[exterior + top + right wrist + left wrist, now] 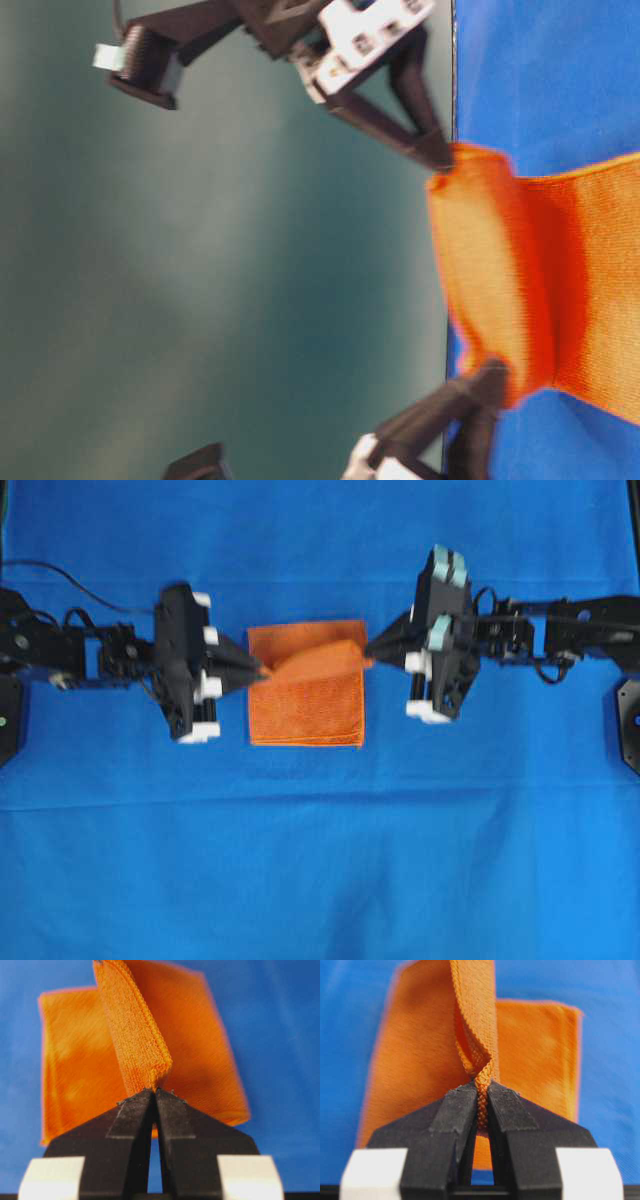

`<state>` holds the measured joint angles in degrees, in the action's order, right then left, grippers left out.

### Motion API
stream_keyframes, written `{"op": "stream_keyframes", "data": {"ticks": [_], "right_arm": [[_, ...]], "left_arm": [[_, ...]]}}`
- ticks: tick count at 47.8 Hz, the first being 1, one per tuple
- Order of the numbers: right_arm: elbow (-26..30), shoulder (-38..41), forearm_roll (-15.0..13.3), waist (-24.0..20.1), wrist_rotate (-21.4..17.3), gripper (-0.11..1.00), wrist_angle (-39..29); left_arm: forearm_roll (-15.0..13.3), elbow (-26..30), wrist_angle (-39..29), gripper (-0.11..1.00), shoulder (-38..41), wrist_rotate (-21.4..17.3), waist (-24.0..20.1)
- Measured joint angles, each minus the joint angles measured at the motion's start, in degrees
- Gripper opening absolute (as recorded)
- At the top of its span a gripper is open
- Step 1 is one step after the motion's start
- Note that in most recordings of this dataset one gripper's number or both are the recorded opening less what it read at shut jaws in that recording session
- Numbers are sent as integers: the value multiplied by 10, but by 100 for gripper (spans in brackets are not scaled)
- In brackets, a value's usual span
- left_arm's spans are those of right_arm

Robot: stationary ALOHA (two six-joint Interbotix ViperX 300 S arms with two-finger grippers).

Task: Fold a vertical towel.
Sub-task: 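Lift the top edge and carry it down toward the bottom edge, then lower the top edge onto the bottom edge and open both grippers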

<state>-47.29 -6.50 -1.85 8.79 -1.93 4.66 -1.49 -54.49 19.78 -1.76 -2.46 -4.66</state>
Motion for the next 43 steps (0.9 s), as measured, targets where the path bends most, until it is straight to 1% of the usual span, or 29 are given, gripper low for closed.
{"op": "stream_keyframes", "data": {"ticks": [8,21,27,43], "right_arm": [[-5,34,15,-23,-20,2,11],[-4,73,25,-47,-42,2,46],[-4,80,28,-51,-43,2,50],[-3,83,28,-52,-44,2,49]], "left_arm": [[-1,11,-1,4,34,1,25],[-1,11,-19,4,41,1,46],[-1,16,-35,4,43,1,48],[-1,18,-40,4,48,1,54]]}}
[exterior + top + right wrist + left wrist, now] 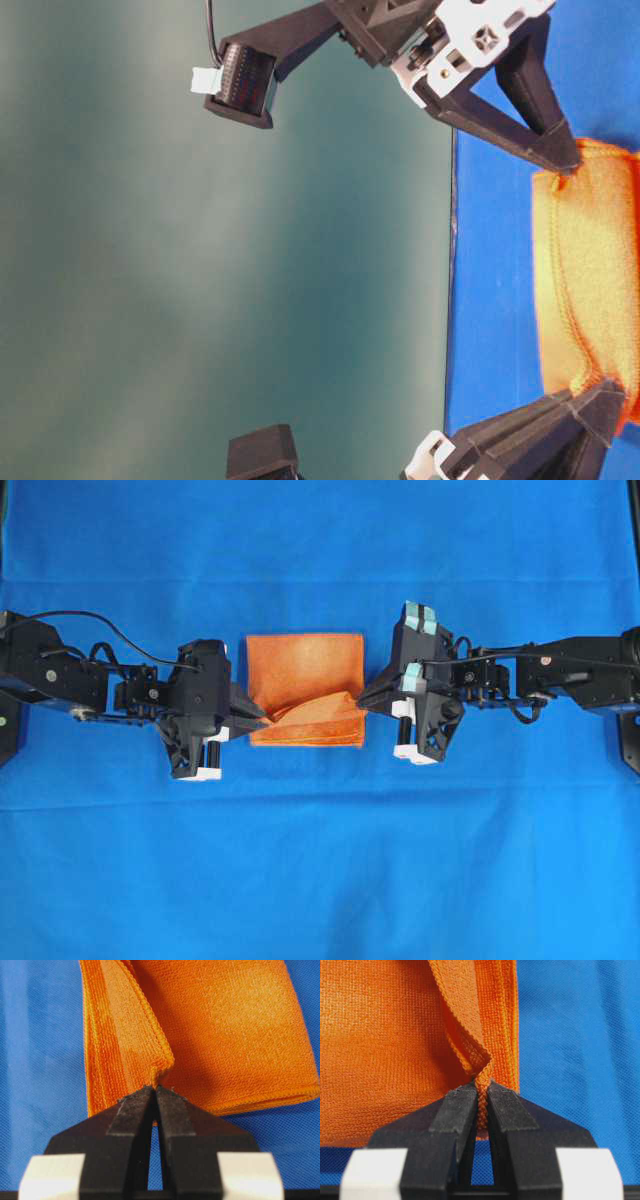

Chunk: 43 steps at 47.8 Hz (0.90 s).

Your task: Fold a vertical towel.

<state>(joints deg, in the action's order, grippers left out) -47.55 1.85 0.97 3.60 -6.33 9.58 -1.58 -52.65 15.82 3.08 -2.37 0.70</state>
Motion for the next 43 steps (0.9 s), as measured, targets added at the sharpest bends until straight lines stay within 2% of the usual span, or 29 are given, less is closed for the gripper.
{"op": "stream_keyframes", "data": {"ticks": [6,10,12,16,19,21,32,43], "right_arm": [[1,2,0,0,0,3,2],[0,2,0,-1,0,6,1],[0,2,1,-3,0,16,2],[2,4,1,-8,0,42,2],[4,4,0,-13,0,59,2],[4,4,1,-16,0,66,1],[9,-8,0,-32,-1,63,-11],[10,-96,0,-40,0,63,-52]], "left_arm": [[1,0,0,8,0,0,0],[0,-1,-1,23,0,1,0],[1,-1,-1,33,0,0,2],[0,-1,-1,46,1,0,2],[0,-1,-1,48,0,0,3],[0,-1,-1,47,1,0,3],[0,-1,-12,47,-8,-1,4],[0,-2,-65,47,-95,-1,23]]}}
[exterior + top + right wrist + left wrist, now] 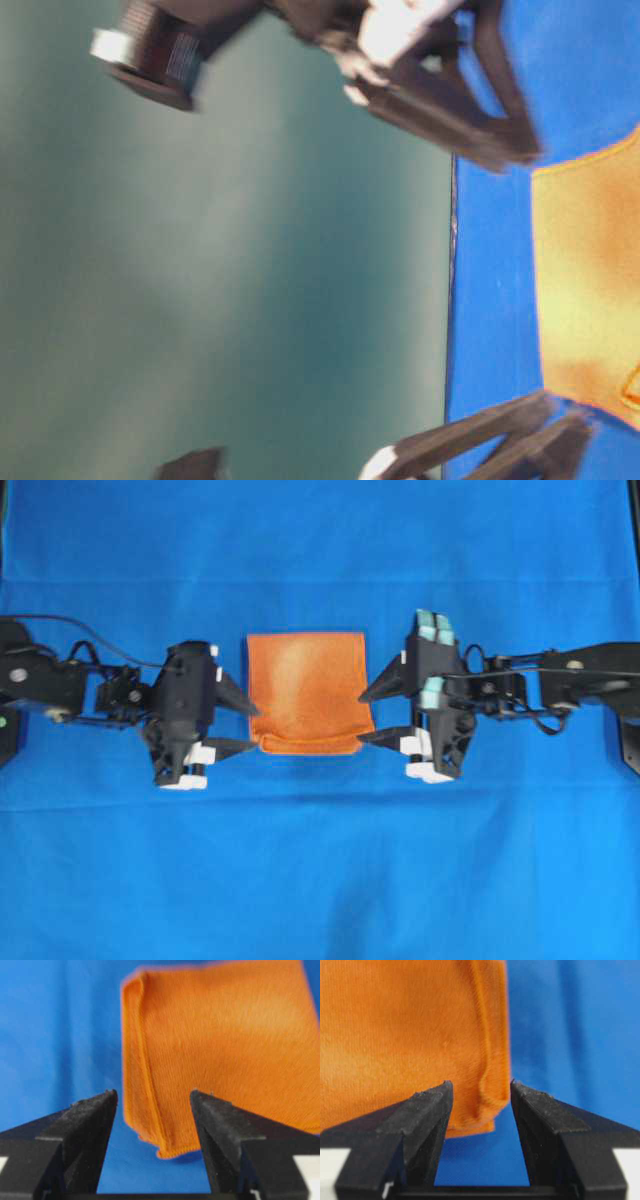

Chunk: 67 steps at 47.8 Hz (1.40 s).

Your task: Fold a vertical towel.

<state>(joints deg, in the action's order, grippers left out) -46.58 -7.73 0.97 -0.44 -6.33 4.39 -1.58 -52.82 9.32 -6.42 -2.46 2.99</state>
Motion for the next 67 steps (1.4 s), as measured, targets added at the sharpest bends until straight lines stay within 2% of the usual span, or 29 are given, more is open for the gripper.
{"op": "stream_keyframes", "data": {"ticks": [7,20,38,47,57,67], "right_arm": [[-4,-60,-8,0,3,63,-18],[-32,-171,-24,0,4,63,-32],[-120,-361,-28,3,4,63,-33],[-191,-451,-29,9,4,62,-22],[-265,-507,-19,33,3,62,14],[-314,-512,-3,44,3,62,39]], "left_arm": [[0,-6,-35,47,-73,0,4],[0,-41,-40,47,-208,-3,4],[0,-134,-38,47,-425,-4,5],[0,-190,-48,47,-526,-4,1],[0,-228,-85,47,-596,-1,-7],[0,-263,-94,47,-621,13,-8]]}}
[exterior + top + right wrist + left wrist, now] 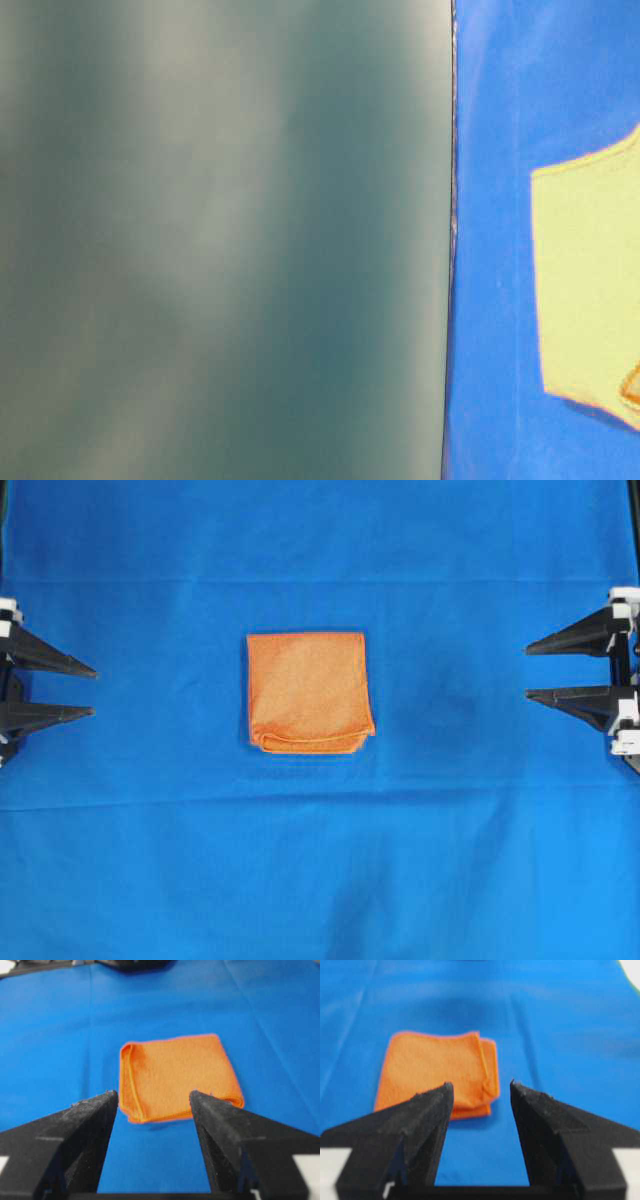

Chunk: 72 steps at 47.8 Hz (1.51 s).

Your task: Fold a vertical towel.

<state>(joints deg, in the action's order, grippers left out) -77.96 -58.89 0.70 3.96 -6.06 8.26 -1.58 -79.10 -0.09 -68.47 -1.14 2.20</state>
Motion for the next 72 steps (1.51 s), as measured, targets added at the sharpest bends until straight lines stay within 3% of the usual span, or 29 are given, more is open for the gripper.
{"op": "stream_keyframes", "data": {"ticks": [8,72], "right_arm": [[-11,0,4,0,-1,62,11],[-11,0,4,0,-1,62,10]], "left_arm": [[0,-18,4,47,-4,14,0],[0,-21,11,47,-4,14,0]]}}
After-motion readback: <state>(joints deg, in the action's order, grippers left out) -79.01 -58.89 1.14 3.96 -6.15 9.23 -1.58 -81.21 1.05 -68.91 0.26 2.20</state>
